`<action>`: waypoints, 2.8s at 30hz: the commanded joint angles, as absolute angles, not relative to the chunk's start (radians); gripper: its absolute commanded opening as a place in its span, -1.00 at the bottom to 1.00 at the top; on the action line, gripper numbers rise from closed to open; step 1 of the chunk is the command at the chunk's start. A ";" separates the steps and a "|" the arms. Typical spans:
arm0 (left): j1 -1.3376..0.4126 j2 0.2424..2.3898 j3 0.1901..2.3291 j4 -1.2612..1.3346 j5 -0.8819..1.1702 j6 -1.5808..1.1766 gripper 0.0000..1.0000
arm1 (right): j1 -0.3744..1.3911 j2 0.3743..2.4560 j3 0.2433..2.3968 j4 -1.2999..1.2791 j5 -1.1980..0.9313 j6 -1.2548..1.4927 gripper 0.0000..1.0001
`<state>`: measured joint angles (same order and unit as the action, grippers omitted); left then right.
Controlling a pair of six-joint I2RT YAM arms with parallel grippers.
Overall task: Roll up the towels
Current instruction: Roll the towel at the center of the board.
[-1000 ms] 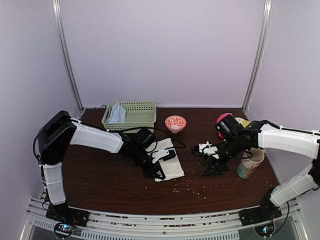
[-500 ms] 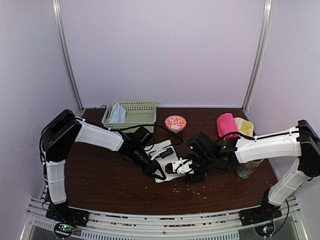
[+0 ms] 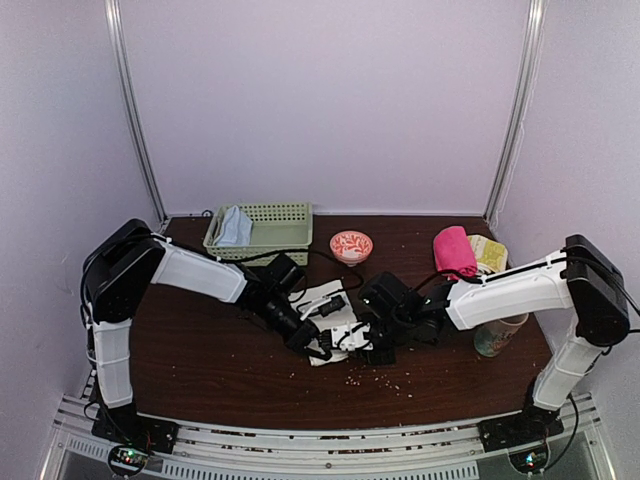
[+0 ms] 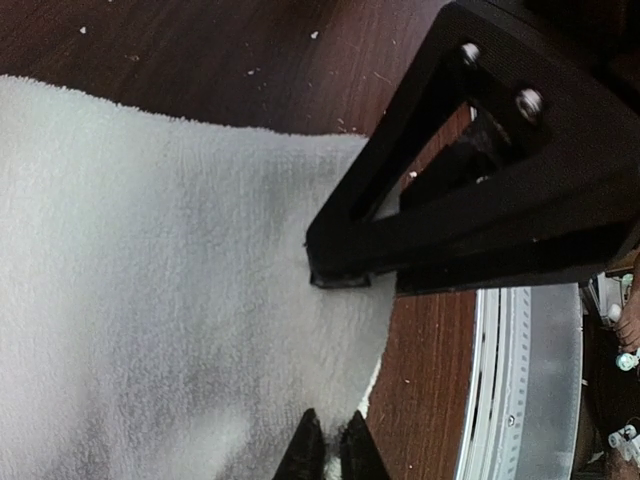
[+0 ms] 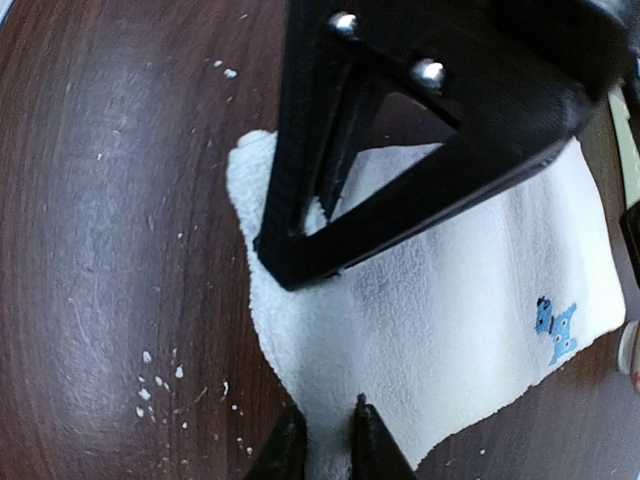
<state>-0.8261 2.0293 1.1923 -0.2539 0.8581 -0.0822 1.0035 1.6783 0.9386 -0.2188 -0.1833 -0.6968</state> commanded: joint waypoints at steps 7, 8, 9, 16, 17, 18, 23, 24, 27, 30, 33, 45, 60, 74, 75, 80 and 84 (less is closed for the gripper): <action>-0.815 1.758 0.875 0.185 0.668 -0.296 -0.05 | 0.949 1.753 1.085 -0.447 -0.426 -0.665 -0.97; -0.816 1.704 0.775 0.329 0.650 -0.361 0.01 | 0.938 1.771 1.110 -0.488 -0.464 -0.662 -0.99; -0.819 1.660 0.689 0.484 0.628 -0.412 0.06 | 0.926 1.791 1.138 -0.522 -0.498 -0.658 -0.99; -0.957 1.617 0.578 0.624 0.378 -0.298 0.11 | 0.842 1.967 1.328 -0.763 -0.693 -0.638 -1.00; -0.973 1.627 0.588 0.619 0.357 -0.275 0.11 | 0.828 1.985 1.353 -0.793 -0.714 -0.638 -1.00; -0.984 1.639 0.596 0.622 0.340 -0.258 0.11 | 0.815 2.013 1.375 -0.821 -0.737 -0.639 -1.00; -0.991 1.705 0.649 0.617 0.343 -0.191 0.11 | 0.753 2.110 1.482 -0.938 -0.844 -0.651 -1.00; -0.991 1.723 0.676 0.592 0.353 -0.173 0.10 | 0.743 2.128 1.502 -0.953 -0.859 -0.650 -1.00; -0.991 1.783 0.744 0.510 0.363 -0.144 0.05 | 0.718 2.171 1.557 -1.006 -0.901 -0.658 -1.00; -0.991 1.818 0.784 0.453 0.345 -0.133 -0.11 | 0.710 2.198 1.593 -1.041 -0.923 -0.668 -1.00; -0.991 1.839 0.810 0.407 0.327 -0.126 -0.30 | 0.709 2.221 1.618 -1.079 -0.933 -0.686 -1.00; -0.990 1.826 0.776 0.291 0.318 -0.167 -1.00 | 0.709 2.325 1.722 -1.328 -1.032 -0.697 -1.00; -1.125 1.638 0.728 0.259 0.017 -0.011 -0.37 | 0.690 2.467 1.749 -1.240 -0.946 -0.469 -1.00; -1.135 1.827 0.905 0.111 0.043 0.141 -0.32 | 0.689 2.484 1.758 -1.262 -0.950 -0.488 -1.00; -1.135 1.840 0.914 0.105 0.047 0.147 -0.32 | 0.689 2.485 1.757 -1.264 -0.950 -0.489 -1.00; -1.136 1.879 0.929 0.062 0.050 0.175 -0.33 | 0.689 2.484 1.757 -1.268 -0.958 -0.492 -1.00; -1.144 1.913 0.942 0.005 0.029 0.192 -0.34 | 0.689 2.480 1.767 -1.292 -0.981 -0.508 -0.99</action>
